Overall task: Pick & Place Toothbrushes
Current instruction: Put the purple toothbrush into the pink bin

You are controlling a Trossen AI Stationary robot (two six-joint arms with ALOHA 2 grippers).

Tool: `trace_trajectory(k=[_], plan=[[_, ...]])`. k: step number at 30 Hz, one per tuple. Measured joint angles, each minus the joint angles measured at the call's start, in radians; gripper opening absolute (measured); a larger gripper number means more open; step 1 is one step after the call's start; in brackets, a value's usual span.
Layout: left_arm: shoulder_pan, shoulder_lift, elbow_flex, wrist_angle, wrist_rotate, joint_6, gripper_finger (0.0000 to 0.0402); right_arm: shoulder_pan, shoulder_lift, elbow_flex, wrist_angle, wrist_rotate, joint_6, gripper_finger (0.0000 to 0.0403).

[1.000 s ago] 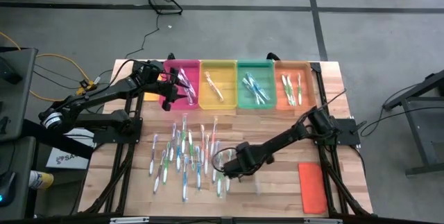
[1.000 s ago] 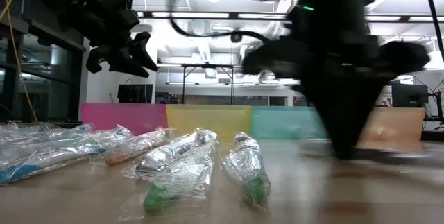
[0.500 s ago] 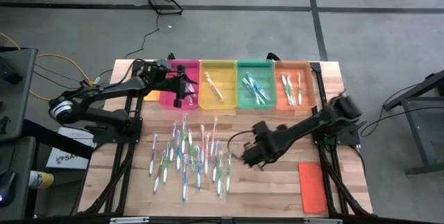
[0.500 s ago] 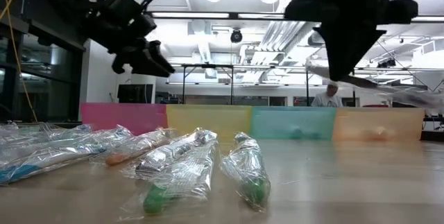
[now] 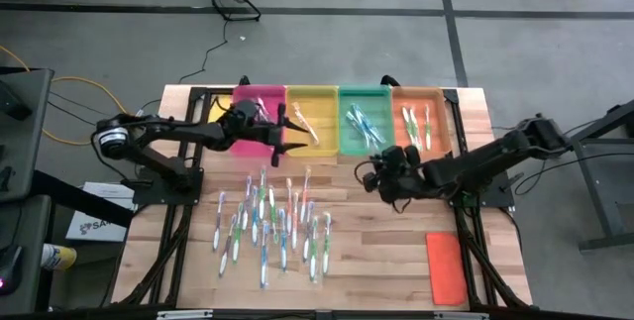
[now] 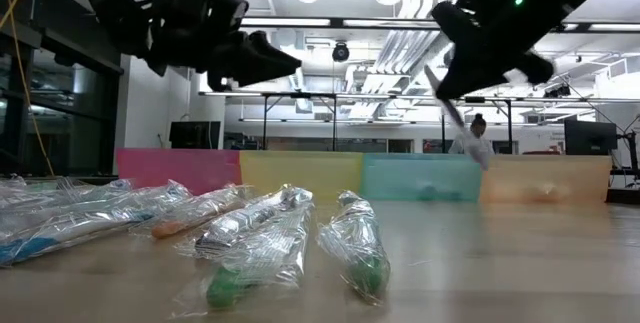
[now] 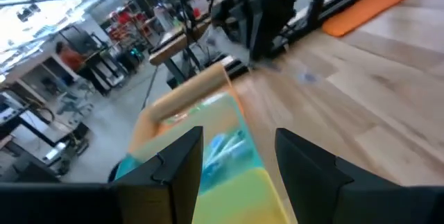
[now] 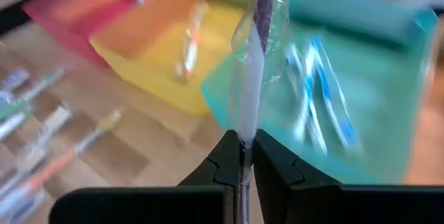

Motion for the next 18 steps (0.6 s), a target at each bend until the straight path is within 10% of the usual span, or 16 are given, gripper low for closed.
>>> trace_trajectory(k=[8,18], plan=[[-0.041,0.093,0.121,-0.028,-0.024,-0.058,0.0175,-0.207,-0.001,-0.139,0.67,-0.175,-0.575,0.0017],[0.012,0.253,0.266,-0.031,0.031,-0.145,0.0175,-0.393,-0.001,-0.146,0.986,-0.418,-0.901,0.0017]])
